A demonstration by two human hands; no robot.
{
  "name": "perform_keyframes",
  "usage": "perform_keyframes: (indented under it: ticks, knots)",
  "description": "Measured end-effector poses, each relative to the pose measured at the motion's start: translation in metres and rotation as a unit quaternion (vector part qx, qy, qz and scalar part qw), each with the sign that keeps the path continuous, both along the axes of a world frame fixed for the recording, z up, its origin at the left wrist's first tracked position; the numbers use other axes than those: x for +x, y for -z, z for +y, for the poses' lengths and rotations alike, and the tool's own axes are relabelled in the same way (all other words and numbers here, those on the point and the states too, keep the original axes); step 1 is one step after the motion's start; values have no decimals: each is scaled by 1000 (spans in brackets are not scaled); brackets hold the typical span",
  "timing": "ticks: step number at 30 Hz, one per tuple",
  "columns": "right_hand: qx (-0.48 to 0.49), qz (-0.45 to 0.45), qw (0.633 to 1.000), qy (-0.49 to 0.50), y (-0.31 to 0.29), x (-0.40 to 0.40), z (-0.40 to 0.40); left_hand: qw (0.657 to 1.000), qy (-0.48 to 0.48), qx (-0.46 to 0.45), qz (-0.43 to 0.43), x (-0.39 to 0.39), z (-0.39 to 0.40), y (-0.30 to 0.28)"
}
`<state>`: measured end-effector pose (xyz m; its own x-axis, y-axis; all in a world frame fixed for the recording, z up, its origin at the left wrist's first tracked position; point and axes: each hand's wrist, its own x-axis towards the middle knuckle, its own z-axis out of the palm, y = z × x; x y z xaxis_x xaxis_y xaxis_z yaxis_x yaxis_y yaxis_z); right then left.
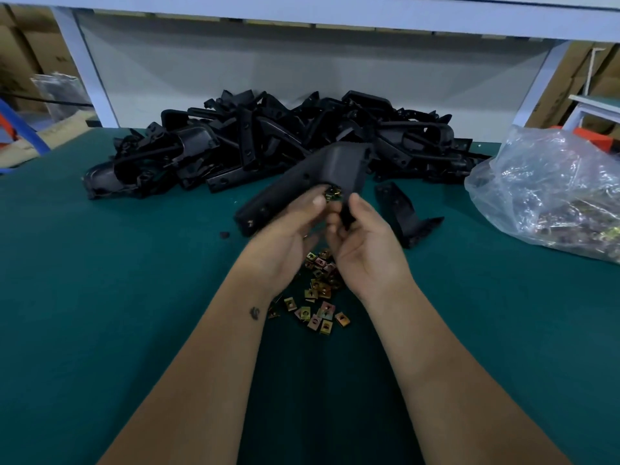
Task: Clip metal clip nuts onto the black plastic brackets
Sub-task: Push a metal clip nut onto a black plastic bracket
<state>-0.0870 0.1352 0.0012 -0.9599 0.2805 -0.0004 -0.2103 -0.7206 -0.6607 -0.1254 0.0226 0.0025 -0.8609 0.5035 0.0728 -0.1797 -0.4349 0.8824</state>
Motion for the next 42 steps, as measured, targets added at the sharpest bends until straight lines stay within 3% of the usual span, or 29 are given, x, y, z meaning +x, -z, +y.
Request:
perform_keyframes:
  ticks: [3, 5, 7, 10, 12, 14, 16, 21, 26, 30, 36, 39, 42]
  knots:
    - [283, -21, 958, 37, 3, -1, -10, 996, -44, 54, -61, -4, 3, -2]
    - [474, -54, 874, 88, 4, 3, -8, 981, -125, 115, -96, -15, -7, -1]
    - [598, -76, 797, 48, 2, 9, -4, 959, -200, 163, -117, -26, -24, 1]
    - [695, -134, 694, -128, -5, 19, -2, 912, -299, 220, -175, -39, -47, 3]
    - [758, -148, 606, -189, -2, 28, -10, 889, -342, 230, -200, -44, -55, 2]
    - [820, -136, 524, -185, 12, 35, -22, 879, -361, 220, -219, -46, -58, 3]
    - [855, -126, 484, -135, 25, 36, -32, 876, -365, 214, -231, -47, -58, 4]
    - [863, -181, 467, -64, 23, -6, -28, 896, -327, 192, -230, -41, -42, 4]
    - [852, -186, 490, -8, 23, -29, -23, 930, -257, 148, -218, -32, -22, 8]
    - [820, -121, 553, 87, 25, -21, -18, 939, -239, 121, -217, -30, -15, 10]
    - [759, -118, 630, 114, 20, -22, -16, 950, -194, 115, -217, -29, -2, 14]
    - [701, -119, 692, 128, 20, -22, -16, 952, -181, 118, -216, -28, 1, 15]
    - [592, -106, 777, 188, 16, -22, -14, 954, -174, 118, -214, -29, 0, 17]
